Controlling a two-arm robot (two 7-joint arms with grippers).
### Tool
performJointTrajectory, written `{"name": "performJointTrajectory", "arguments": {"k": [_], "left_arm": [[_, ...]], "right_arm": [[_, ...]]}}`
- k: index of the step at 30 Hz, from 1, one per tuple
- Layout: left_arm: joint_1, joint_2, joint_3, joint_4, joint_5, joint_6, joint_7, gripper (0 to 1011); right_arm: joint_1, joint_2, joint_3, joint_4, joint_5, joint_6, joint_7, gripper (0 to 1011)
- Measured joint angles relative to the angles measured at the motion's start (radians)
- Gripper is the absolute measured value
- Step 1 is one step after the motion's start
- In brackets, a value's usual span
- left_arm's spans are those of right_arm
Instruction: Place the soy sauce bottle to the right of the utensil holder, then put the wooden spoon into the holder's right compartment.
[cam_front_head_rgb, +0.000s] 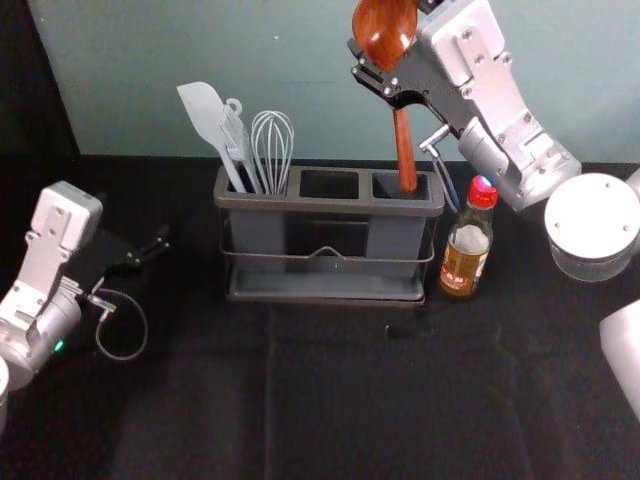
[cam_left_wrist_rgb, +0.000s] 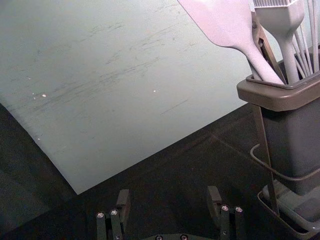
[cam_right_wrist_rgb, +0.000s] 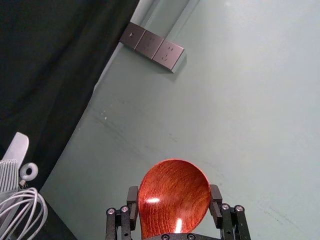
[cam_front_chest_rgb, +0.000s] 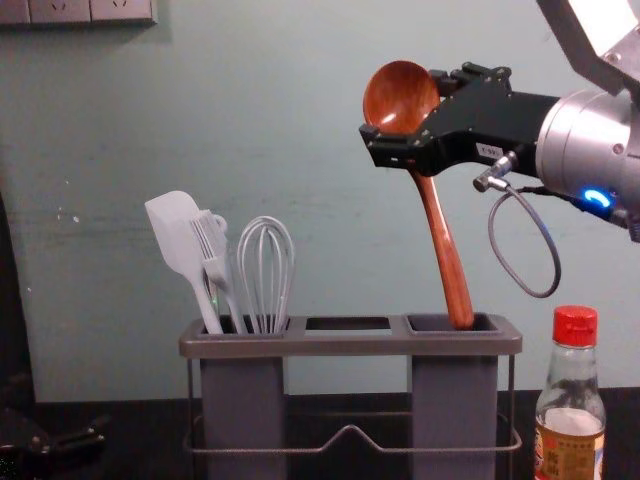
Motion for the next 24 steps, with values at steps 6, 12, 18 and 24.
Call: {"name": "performJointTrajectory", "arguments": {"k": [6, 12, 18, 24], "left_arm": [[0.000, 0.000, 0.000, 0.000, 0.000, 0.000, 0.000, 1005], [0.000, 0.000, 0.000, 0.000, 0.000, 0.000, 0.000, 1005], [0.000, 0.000, 0.000, 0.000, 0.000, 0.000, 0.000, 1005], [0.000, 0.000, 0.000, 0.000, 0.000, 0.000, 0.000, 1005]], "right_arm": [[-0.001, -0.005, 0.000, 0.018, -0.004, -0.008, 0.005, 854], [-0.010, -0.006, 0.000, 0.022, -0.004, -0.009, 0.008, 854], [-0.042, 0.002, 0.003, 0.009, 0.004, -0.011, 0.018, 854], [-0.078, 0.019, 0.011, -0.021, 0.026, -0.011, 0.037, 854]]}}
